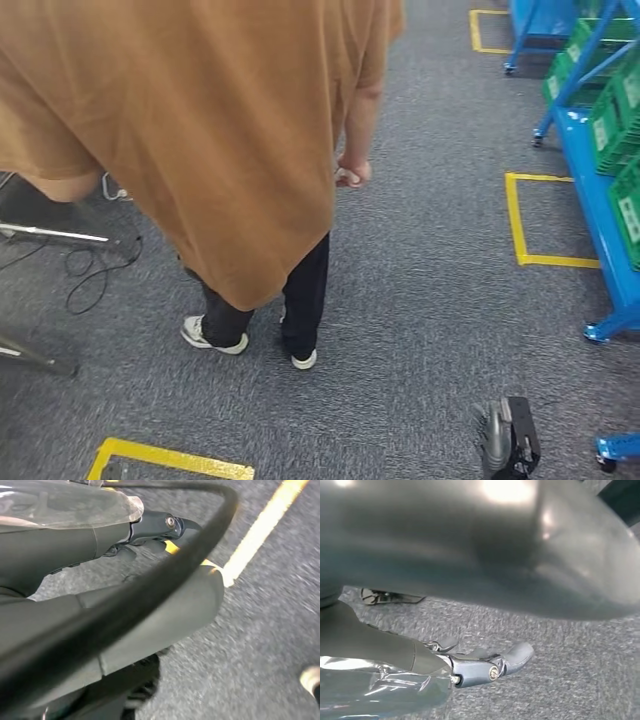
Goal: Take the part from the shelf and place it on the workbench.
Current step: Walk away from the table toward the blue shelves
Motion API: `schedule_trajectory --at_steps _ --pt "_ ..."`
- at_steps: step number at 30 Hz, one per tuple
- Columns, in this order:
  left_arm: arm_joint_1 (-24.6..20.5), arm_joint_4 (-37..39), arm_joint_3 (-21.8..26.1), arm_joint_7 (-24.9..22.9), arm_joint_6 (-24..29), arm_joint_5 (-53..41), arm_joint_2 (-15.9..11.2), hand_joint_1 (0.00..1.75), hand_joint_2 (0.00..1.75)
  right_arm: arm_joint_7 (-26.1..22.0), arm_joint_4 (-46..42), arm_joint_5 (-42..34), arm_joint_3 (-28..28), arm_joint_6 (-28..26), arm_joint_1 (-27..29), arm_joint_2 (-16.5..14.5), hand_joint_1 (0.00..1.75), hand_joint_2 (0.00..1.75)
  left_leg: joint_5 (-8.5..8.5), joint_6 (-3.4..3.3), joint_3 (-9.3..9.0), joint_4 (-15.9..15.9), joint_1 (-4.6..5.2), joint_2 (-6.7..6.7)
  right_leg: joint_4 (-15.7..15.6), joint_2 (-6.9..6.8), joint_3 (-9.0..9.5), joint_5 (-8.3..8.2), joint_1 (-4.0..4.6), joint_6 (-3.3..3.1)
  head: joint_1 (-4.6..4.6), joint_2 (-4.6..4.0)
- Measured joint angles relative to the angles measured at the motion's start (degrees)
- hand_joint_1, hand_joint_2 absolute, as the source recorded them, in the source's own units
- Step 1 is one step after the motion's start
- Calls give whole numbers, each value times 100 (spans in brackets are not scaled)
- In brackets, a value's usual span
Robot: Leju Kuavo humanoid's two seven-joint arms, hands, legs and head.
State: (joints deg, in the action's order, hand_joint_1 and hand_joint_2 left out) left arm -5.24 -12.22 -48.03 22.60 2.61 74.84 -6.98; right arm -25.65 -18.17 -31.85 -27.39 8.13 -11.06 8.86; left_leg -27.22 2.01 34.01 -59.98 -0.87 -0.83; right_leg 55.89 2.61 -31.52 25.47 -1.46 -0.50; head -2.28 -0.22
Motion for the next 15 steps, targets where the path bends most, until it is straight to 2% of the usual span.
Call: schedule_trajectory --at_steps 2,4,6,7,8,10,11,12,13,15 --pt "-13 0 1 -5 0 -1 -3 0 0 4 0 1 -1 7 -11 -1 0 0 276 -46 -77 462 19 -107 11 57 15 31 -4 54 -44 0" --pt "-31 0 1 -15 -2 -2 0 0 0 4 2 8 1 -2 -4 -1 0 0 315 -93 -81 547 40 -113 -2 98 -5 44 -10 136 -58 0" --pt "-46 0 1 -27 -6 -6 1 0 0 -5 8 20 -2 -24 9 -1 0 0 391 -149 -96 609 32 -74 80 19 -48 168 -15 187 -20 0" --pt "-51 0 1 -34 -9 -12 -1 0 0 -14 11 26 -4 -37 7 -2 0 0 422 -184 -95 644 29 -52 267 -54 -116 343 -11 195 20 0" --pt "-52 0 1 -41 -11 -19 -2 0 0 -24 14 30 -7 -49 0 -3 0 0 442 -210 -87 659 37 -29 576 -133 -200 592 -9 191 63 0" --pt "-45 0 1 -51 -12 -40 -10 0 0 -40 16 33 -11 -66 -12 -3 0 0 469 -251 -51 661 68 3 1326 -193 -397 1063 -6 194 133 -1" --pt "-44 0 1 -53 -12 -51 -12 0 0 -44 18 33 -11 -75 -12 -4 0 0 487 -258 -30 660 79 16 1555 -195 -420 1163 -5 197 153 -1" --pt "-43 0 0 -54 -12 -61 -13 0 0 -46 20 33 -13 -82 -11 -4 0 0 508 -258 -5 658 86 22 1553 -195 -334 1138 -6 198 174 -1" --pt "-42 0 -1 -54 -15 -69 -11 0 0 -48 22 33 -14 -89 -13 -4 0 0 530 -250 19 656 90 23 1324 -196 -146 1017 -6 195 196 0" --pt "-41 0 -2 -56 -39 -78 -6 0 0 -51 23 33 -17 -98 -30 -4 0 0 573 -216 58 643 90 24 469 -200 411 720 -6 178 250 0"
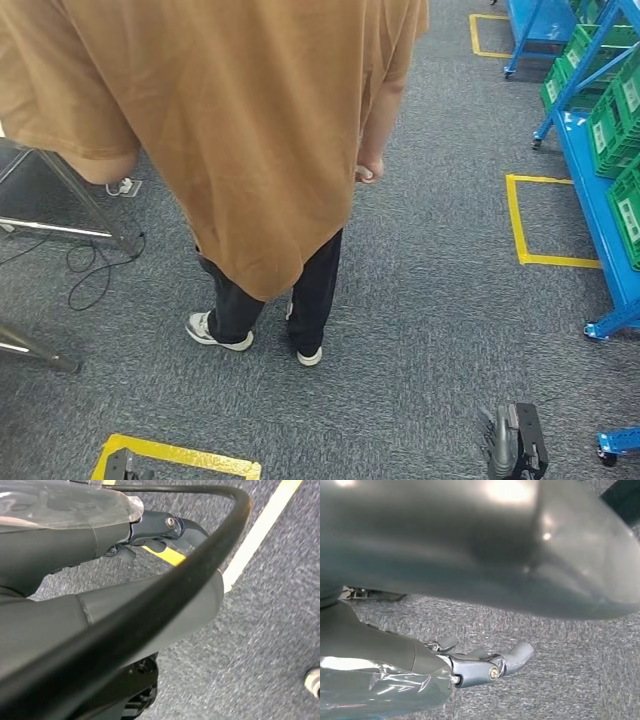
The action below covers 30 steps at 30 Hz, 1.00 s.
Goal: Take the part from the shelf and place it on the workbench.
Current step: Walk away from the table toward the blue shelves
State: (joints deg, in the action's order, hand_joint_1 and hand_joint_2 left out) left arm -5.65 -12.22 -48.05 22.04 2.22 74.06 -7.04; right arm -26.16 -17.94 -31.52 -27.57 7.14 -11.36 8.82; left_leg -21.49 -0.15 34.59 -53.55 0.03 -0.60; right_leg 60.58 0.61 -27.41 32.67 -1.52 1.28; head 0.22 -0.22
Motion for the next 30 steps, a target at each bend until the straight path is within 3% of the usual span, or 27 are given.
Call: schedule_trajectory --at_steps 2,7,8,10,12,13,14,15,18,20,22,24,27,28,29,30 --pt "0 0 -1 -1 -24 -3 3 0 0 -1 0 0 -2 -5 -18 -1 0 0 21 25 15 -13 1 1 -544 -2 333 -102 0 -13 32 0" --pt "-1 0 -1 -1 -30 -5 3 0 0 -1 0 0 -3 -9 -33 -1 0 0 38 49 32 -24 14 2 -658 4 412 -111 24 -21 47 0" --pt "4 0 -2 10 -34 -12 0 0 0 1 0 0 -4 -18 -37 -3 0 0 68 91 40 -26 13 1 -691 0 392 -149 32 -61 37 0" --pt "14 0 -4 20 -34 -19 -1 0 0 8 0 -1 -7 -37 -45 -7 0 0 -302 212 222 -481 -18 5 -721 -26 253 -279 44 -183 -38 -1" --pt "23 0 -5 13 -29 -14 2 0 0 16 1 -2 -8 -45 -44 -10 0 0 -896 311 526 -1361 -54 10 -731 -56 101 -395 57 -264 -117 0" --pt "26 0 -5 9 -28 -11 2 0 0 19 2 -2 -8 -45 -39 -10 0 0 -1017 328 598 -1661 -61 11 -728 -61 68 -424 63 -262 -139 0" --pt "29 0 -6 6 -26 -9 3 0 0 24 3 -2 -9 -45 -36 -10 0 0 -1018 336 576 -1768 -65 11 -726 -64 46 -448 67 -256 -156 0" --pt "30 0 -6 5 -22 -8 2 0 0 32 4 -2 -10 -45 -34 -10 0 0 -908 331 432 -1623 -64 11 -723 -64 36 -467 69 -245 -173 0" --pt "27 0 -5 -10 -6 6 -8 0 0 72 5 -4 -14 -44 -39 -17 0 0 -446 248 -321 -423 -42 9 -714 -63 20 -500 75 -202 -231 0" --pt "30 0 -5 -32 5 17 -20 0 0 94 5 -9 -15 -40 -46 -22 0 0 -383 185 -543 3 -11 9 -712 -65 -3 -519 84 -153 -233 0" --pt "27 0 -5 -47 21 27 -27 0 0 108 4 -11 -17 -38 -46 -29 0 0 -388 120 -563 99 -13 13 -707 -64 -18 -523 88 -93 -216 -1" --pt "22 0 -4 -54 35 38 -29 0 0 117 4 -11 -23 -38 -45 -34 0 0 -365 33 -585 182 -37 35 -504 -62 -118 -370 87 -46 -180 -1" --pt "24 0 -2 -54 42 54 -31 0 0 144 7 -11 -40 -48 -34 -34 0 0 -333 -45 -574 214 -26 61 620 -60 -604 202 81 -12 -71 0" --pt "27 0 -2 -55 43 58 -32 0 0 161 8 -13 -49 -52 -20 -35 0 0 -328 -49 -565 211 -18 63 960 -60 -748 314 78 -2 -44 0" --pt "30 0 -1 -55 45 60 -33 0 0 178 10 -19 -56 -55 -6 -36 0 0 -323 -51 -559 204 -13 63 1103 -61 -803 315 75 7 -23 0" --pt "33 0 -1 -56 44 60 -33 0 0 191 13 -28 -62 -55 3 -36 0 0 -322 -48 -557 193 -12 63 989 -62 -739 192 67 14 1 0"
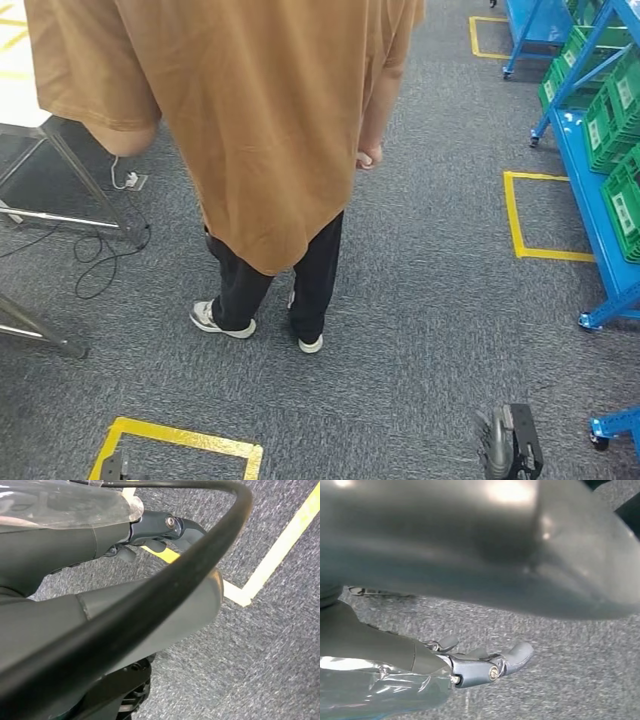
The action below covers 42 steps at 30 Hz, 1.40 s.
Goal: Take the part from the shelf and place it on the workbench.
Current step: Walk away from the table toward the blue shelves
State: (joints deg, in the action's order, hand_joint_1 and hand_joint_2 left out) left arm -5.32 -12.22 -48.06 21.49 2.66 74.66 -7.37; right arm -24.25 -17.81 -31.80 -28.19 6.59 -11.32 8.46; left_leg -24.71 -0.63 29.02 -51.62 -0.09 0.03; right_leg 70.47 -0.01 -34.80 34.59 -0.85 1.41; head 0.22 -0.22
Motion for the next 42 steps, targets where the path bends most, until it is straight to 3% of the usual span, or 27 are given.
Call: schedule_trajectory --at_steps 3,5,7,9,10,12,13,14,15,16,18,20,22,24,26,28,29,30,31,33,35,38,39,40,42 --pt "-1 0 0 2 -9 -1 3 0 0 33 7 -55 -5 31 1 -3 0 0 -30 51 17 -91 11 19 -1145 -84 538 -555 -25 12 88 0" --pt "0 0 -1 5 -17 -4 -3 0 0 57 9 -94 -7 69 4 -10 0 0 -48 110 75 -176 36 40 -1513 -137 663 -622 -14 -28 109 0" --pt "1 0 -2 7 -21 -9 -7 0 0 81 14 -122 -10 92 40 -16 0 0 -46 153 117 -214 45 77 -1530 -99 630 -622 1 -101 58 0" --pt "-1 0 -2 9 -22 -13 -10 0 0 94 25 -136 -14 97 67 -17 0 0 -184 207 186 -384 30 82 -1545 -58 634 -667 -1 -177 3 0" --pt "-3 0 -2 10 -23 -16 -12 0 0 95 29 -143 -15 97 66 -17 0 0 -350 236 291 -627 21 69 -1553 -39 631 -692 -5 -214 -24 0" --pt "-5 0 -2 11 -24 -26 -10 0 0 94 39 -152 -16 97 68 -17 0 0 -774 274 660 -1440 9 44 -1552 5 597 -730 3 -260 -93 0" --pt "-4 0 -2 11 -25 -30 -8 0 0 94 44 -158 -16 97 77 -16 0 0 -913 280 841 -1826 6 40 -1551 30 577 -742 9 -267 -121 0" --pt "0 0 -2 11 -25 -33 -6 0 0 95 50 -161 -16 97 87 -16 0 0 -947 277 947 -2047 6 38 -1551 59 564 -752 15 -269 -141 0" --pt "3 0 -2 11 -26 -36 -5 0 0 96 56 -163 -16 97 95 -17 0 0 -861 263 940 -2031 6 34 -1550 94 559 -758 19 -267 -159 0" --pt "5 0 -2 11 -26 -37 -7 0 0 95 59 -164 -16 98 97 -17 0 0 -673 239 811 -1760 9 18 -1550 133 561 -764 21 -262 -174 0" --pt "4 0 -2 11 -26 -42 -19 0 0 94 63 -164 -18 101 93 -26 0 0 -250 170 392 -877 20 -114 -1548 210 557 -771 28 -244 -209 0" --pt "-5 0 -2 11 -26 -47 -37 0 0 92 63 -166 -20 103 87 -37 0 0 -72 128 145 -300 32 -225 -1541 279 523 -786 33 -202 -229 0" --pt "-15 0 -2 11 -26 -50 -44 0 0 92 66 -174 -21 102 93 -39 0 0 -69 108 121 -192 37 -194 -1552 343 487 -812 26 -139 -225 0" --pt "-19 0 -2 10 -26 -51 -40 0 0 93 73 -186 -23 99 109 -39 0 0 -31 56 100 -127 16 -106 -1445 301 419 -726 23 -87 -198 0" --pt "-14 0 -2 8 -26 -52 -39 0 0 92 78 -198 -25 96 112 -39 0 0 1 5 87 -72 1 -13 -919 169 193 -388 28 -57 -128 0" --pt "-7 0 -2 7 -34 -56 -40 0 0 91 86 -215 -26 95 121 -39 0 0 3 -13 102 -74 12 63 -141 93 -122 -7 26 -32 -65 0" --pt "-5 0 -2 7 -42 -60 -40 0 0 91 91 -225 -27 95 134 -39 0 0 3 -14 106 -78 16 102 93 77 -202 63 23 -21 -43 0" --pt "-4 0 -2 7 -50 -63 -39 0 0 92 97 -234 -27 95 146 -39 0 0 2 -13 110 -85 17 136 123 60 -186 25 20 -11 -22 0" --pt "-3 0 -3 7 -58 -67 -36 0 0 92 100 -243 -27 94 154 -39 0 0 -1 -8 110 -96 16 170 -92 35 -55 -121 15 -4 4 0" --pt "-3 0 -4 7 -64 -68 -26 0 0 92 105 -258 -27 93 152 -39 0 0 -23 26 110 -140 23 232 -896 -105 372 -480 18 2 63 0" --pt "-5 0 -5 6 -67 -68 -20 0 0 94 107 -271 -27 86 146 -39 0 0 -46 77 132 -208 50 292 -1435 -225 612 -624 31 -42 96 0" --pt "-9 0 -7 6 -68 -68 -18 0 0 99 121 -283 -27 67 172 -39 0 0 -56 139 152 -253 64 379 -1518 -162 611 -642 47 -143 36 0" --pt "-9 0 -7 7 -68 -68 -17 0 0 101 128 -289 -27 63 175 -39 0 0 -119 168 178 -322 56 344 -1526 -126 616 -663 44 -179 18 0" --pt "-9 0 -8 6 -69 -68 -17 0 0 103 134 -297 -26 57 172 -39 0 0 -252 200 253 -499 44 276 -1535 -94 616 -689 38 -217 -2 0" --pt "-6 0 -9 4 -73 -68 -15 0 0 114 139 -320 -25 43 163 -39 0 0 -668 251 568 -1210 17 112 -1539 -25 585 -731 35 -274 -62 0"
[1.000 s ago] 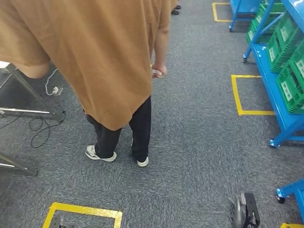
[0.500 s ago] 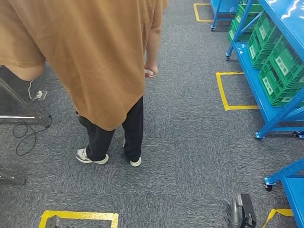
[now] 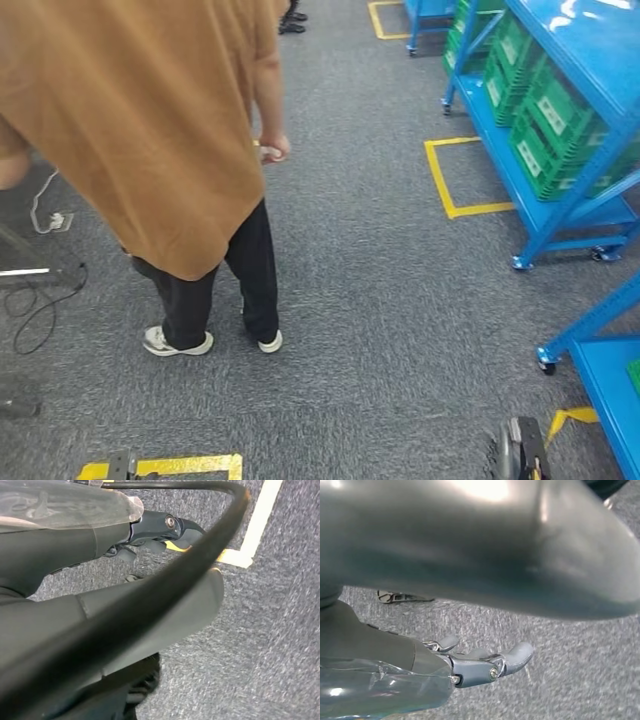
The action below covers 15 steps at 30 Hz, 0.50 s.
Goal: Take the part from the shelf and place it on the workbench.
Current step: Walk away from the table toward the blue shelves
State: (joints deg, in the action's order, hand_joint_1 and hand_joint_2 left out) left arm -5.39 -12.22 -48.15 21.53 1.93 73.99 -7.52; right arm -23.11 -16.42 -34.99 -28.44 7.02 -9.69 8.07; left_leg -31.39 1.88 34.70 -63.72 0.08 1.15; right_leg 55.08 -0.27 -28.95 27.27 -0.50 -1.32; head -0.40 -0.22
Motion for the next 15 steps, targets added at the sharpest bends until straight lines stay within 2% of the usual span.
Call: schedule_trajectory --at_steps 1,2,3,4,6,7,8,9,11,12,13,15 --pt "3 0 0 -2 -2 0 3 0 0 10 4 -11 1 -13 2 1 0 0 -184 10 192 -422 -7 -36 1 37 -23 -15 4 -16 -31 0" --pt "8 0 0 -5 -3 0 6 0 0 22 10 -22 1 -27 8 1 0 0 -278 10 334 -730 -10 -50 1 80 -39 -26 8 -22 -55 0" --pt "13 0 0 -10 -3 0 9 0 0 33 19 -32 1 -39 16 2 0 0 -253 0 381 -832 -9 -58 2 126 -45 -34 12 -23 -75 0" --pt "16 0 0 -14 -3 0 10 0 0 43 27 -41 1 -48 23 2 0 0 -114 -21 314 -695 -6 -71 2 176 -45 -39 13 -22 -93 0" --pt "16 0 0 -20 -3 0 3 0 0 60 38 -65 1 -57 30 1 0 0 329 -93 -73 127 4 -202 1 275 -39 -48 10 -10 -131 0" --pt "15 0 0 -20 -2 0 -4 0 0 68 40 -79 1 -61 30 0 0 0 489 -128 -262 546 6 -297 6 320 -48 -50 14 3 -145 0" --pt "11 0 0 -21 -2 0 -11 0 0 74 41 -90 1 -65 31 0 0 0 576 -152 -385 834 12 -377 10 359 -66 -56 12 25 -153 0" --pt "7 0 0 -23 -1 0 -15 0 0 79 44 -97 2 -68 37 1 0 0 590 -165 -434 967 18 -423 11 396 -88 -65 5 54 -154 0" --pt "-3 0 0 -26 0 0 -12 0 0 90 53 -113 2 -72 61 2 0 0 600 -182 -452 1038 17 -366 3 466 -130 -83 -6 126 -145 0" --pt "-4 0 0 -26 1 0 -8 0 0 97 59 -124 2 -74 78 2 0 0 619 -199 -469 1083 7 -316 41 440 -160 -46 -4 155 -137 0" --pt "-3 0 0 -26 1 0 -4 0 0 105 64 -136 1 -76 88 2 0 0 638 -219 -486 1127 -6 -263 170 376 -224 52 3 179 -116 0" --pt "4 0 0 -28 1 0 -1 0 0 118 71 -153 1 -83 95 2 0 0 658 -247 -505 1174 -13 -150 785 192 -483 424 4 214 -47 0"
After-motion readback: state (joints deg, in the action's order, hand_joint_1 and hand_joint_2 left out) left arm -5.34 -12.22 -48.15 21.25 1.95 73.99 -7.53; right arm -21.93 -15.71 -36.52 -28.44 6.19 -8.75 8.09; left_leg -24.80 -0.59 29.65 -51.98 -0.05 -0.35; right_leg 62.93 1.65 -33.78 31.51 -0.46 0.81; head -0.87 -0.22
